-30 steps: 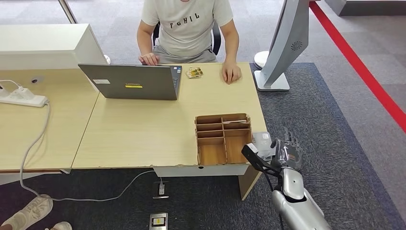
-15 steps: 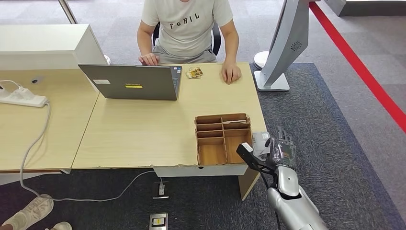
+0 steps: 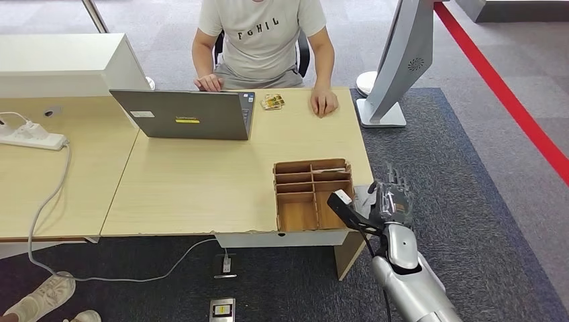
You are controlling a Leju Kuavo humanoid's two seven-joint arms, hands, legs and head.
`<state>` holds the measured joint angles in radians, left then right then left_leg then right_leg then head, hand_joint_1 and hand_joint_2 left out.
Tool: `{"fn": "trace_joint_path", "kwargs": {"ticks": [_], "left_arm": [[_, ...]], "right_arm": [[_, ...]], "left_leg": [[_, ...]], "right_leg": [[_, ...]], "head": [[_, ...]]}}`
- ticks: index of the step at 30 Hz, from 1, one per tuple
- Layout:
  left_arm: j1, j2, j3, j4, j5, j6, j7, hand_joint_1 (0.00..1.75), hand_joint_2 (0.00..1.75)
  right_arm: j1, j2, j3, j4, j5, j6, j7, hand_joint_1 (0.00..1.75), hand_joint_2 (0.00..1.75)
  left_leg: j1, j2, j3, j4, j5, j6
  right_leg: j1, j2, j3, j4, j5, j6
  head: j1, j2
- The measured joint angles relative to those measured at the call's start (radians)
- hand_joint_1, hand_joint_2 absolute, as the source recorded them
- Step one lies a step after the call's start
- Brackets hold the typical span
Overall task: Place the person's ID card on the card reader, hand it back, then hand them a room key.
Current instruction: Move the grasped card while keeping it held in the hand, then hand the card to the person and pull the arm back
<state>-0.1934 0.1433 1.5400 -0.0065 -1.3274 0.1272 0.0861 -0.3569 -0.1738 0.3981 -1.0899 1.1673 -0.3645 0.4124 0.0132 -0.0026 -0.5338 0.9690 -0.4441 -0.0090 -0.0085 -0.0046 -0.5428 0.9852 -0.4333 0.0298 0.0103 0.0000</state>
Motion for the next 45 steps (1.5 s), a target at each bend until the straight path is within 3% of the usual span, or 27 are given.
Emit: {"fn": "trace_joint_path", "kwargs": {"ticks": [5, 12, 22, 35, 45], "left_arm": [[0.002, 0.002, 0.0, 0.0, -0.017, -0.016, -0.005, 0.0, 1.75], [0.002, 0.008, 0.0, -0.002, -0.05, -0.04, -0.018, 0.0, 1.75], [0.002, 0.016, 0.0, -0.011, -0.106, -0.08, -0.029, 0.0, 1.75], [0.002, 0.019, 0.0, -0.021, -0.124, -0.088, -0.038, 0.0, 1.75], [0.002, 0.01, 0.0, -0.025, -0.08, -0.047, -0.041, 0.0, 1.75]], "right_arm": [[-0.001, -0.018, -0.006, -0.109, 0.039, 0.03, 0.02, 1.75, 1.75], [-0.015, -0.048, -0.012, -0.253, 0.205, 0.066, 0.082, 1.75, 1.75], [-0.101, -0.052, -0.013, -0.315, 0.251, 0.066, 0.093, 1.75, 1.75], [-0.209, 0.01, 0.016, -0.275, 0.326, 0.074, 0.112, 1.75, 1.75], [-0.296, 0.104, 0.085, -0.121, 0.278, -0.045, 0.068, 1.75, 1.75]], "left_leg": [[0.0, 0.0, 0.0, 0.0, 0.0, 0.0], [0.0, 0.0, 0.0, 0.0, 0.0, 0.0], [0.0, 0.0, 0.0, 0.0, 0.0, 0.0], [0.0, -0.001, -0.002, 0.0, 0.0, 0.0], [0.0, -0.001, -0.002, 0.0, 0.0, 0.0]], "right_leg": [[0.0, 0.0, 0.0, 0.0, 0.0, 0.0], [0.0, 0.0, 0.0, 0.0, 0.0, 0.0], [0.0, 0.0, 0.0, 0.0, 0.0, 0.0], [0.0, 0.0, -0.001, 0.001, 0.0, 0.0], [0.0, 0.0, -0.001, 0.001, 0.0, 0.0]], "head": [[0.0, 0.0], [0.0, 0.0], [0.0, 0.0], [0.0, 0.0], [0.0, 0.0]]}}
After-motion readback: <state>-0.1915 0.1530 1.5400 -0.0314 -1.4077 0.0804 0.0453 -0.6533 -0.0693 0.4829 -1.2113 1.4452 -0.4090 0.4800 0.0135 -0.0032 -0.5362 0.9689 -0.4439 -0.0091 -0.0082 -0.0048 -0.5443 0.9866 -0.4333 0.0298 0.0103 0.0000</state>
